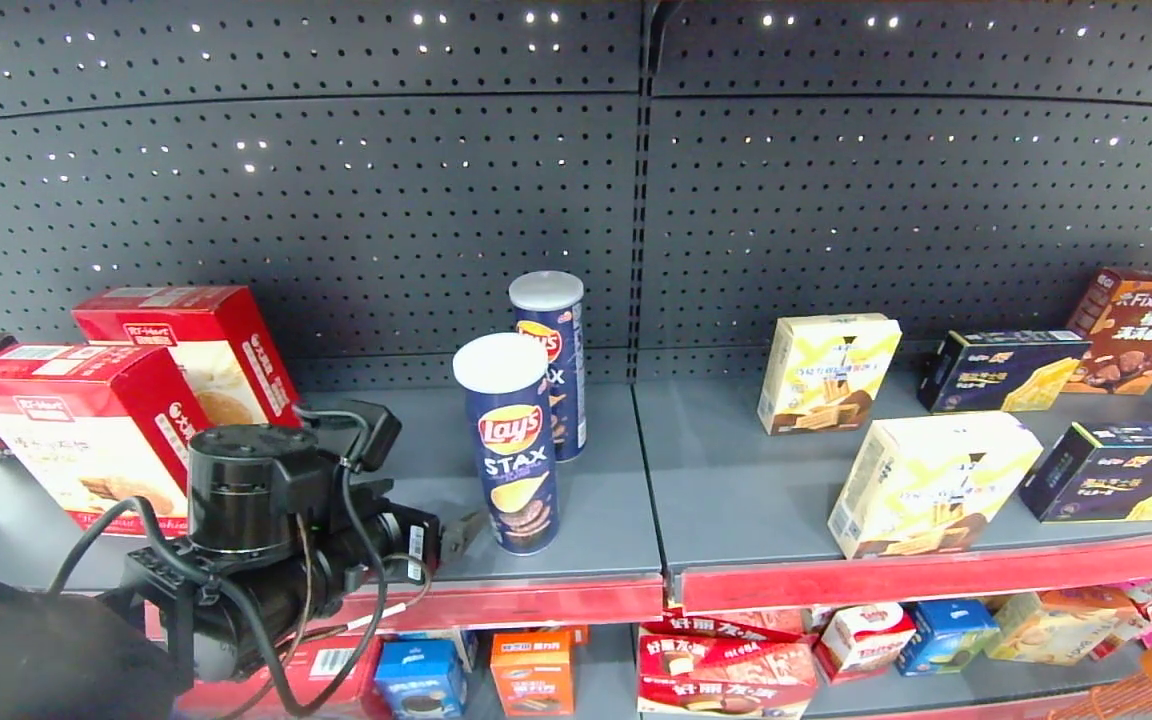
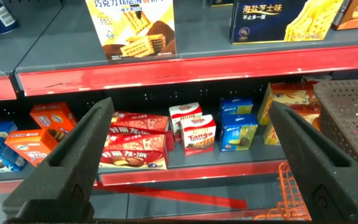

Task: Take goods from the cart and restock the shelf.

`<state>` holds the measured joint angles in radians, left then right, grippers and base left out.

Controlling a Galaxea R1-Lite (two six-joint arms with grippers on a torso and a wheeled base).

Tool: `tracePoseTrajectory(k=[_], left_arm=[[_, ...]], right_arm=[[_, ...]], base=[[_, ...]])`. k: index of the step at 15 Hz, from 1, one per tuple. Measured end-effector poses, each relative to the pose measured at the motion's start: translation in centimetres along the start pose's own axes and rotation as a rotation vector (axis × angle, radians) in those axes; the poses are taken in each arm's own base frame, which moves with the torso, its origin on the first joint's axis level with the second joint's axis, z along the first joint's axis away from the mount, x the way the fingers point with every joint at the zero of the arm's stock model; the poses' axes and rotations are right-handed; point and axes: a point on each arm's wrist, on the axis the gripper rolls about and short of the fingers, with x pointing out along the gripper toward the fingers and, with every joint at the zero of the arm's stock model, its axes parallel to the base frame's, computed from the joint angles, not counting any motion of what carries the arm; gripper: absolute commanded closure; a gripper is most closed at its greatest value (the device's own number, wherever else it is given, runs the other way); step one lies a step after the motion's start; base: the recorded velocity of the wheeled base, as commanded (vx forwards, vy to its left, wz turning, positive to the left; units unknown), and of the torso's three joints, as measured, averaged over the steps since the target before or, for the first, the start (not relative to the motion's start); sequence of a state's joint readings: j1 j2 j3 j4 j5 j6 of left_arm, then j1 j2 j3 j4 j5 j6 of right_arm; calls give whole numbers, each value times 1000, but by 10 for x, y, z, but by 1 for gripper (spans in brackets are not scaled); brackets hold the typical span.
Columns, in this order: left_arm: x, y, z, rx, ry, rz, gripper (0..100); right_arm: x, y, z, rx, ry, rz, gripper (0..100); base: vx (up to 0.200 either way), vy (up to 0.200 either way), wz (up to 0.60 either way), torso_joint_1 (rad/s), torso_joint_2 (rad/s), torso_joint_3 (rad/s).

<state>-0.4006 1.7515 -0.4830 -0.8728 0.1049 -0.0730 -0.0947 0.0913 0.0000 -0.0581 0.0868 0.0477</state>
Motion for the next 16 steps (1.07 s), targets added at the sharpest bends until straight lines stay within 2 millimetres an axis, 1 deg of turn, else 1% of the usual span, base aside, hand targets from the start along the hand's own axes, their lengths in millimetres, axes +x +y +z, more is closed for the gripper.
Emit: tracePoseTrajectory(k=[3,7,10,16], left_arm=[[1,9,1,-11,-2,29,0],[3,10,3,-14,-8,34,0],[10,10,10,-18,-29,35,0],[26,9,13,-19,-31,34,0]], right_arm=[[0,0,0,0,0,0,0],[0,0,0,0,1,0,0],[0,0,0,0,1,-1,0],[0,0,0,1,1,-2,0]], base=[[0,0,0,0,0,0],[0,0,0,0,0,0],[0,0,0,0,0,0],[0,0,0,0,0,0]])
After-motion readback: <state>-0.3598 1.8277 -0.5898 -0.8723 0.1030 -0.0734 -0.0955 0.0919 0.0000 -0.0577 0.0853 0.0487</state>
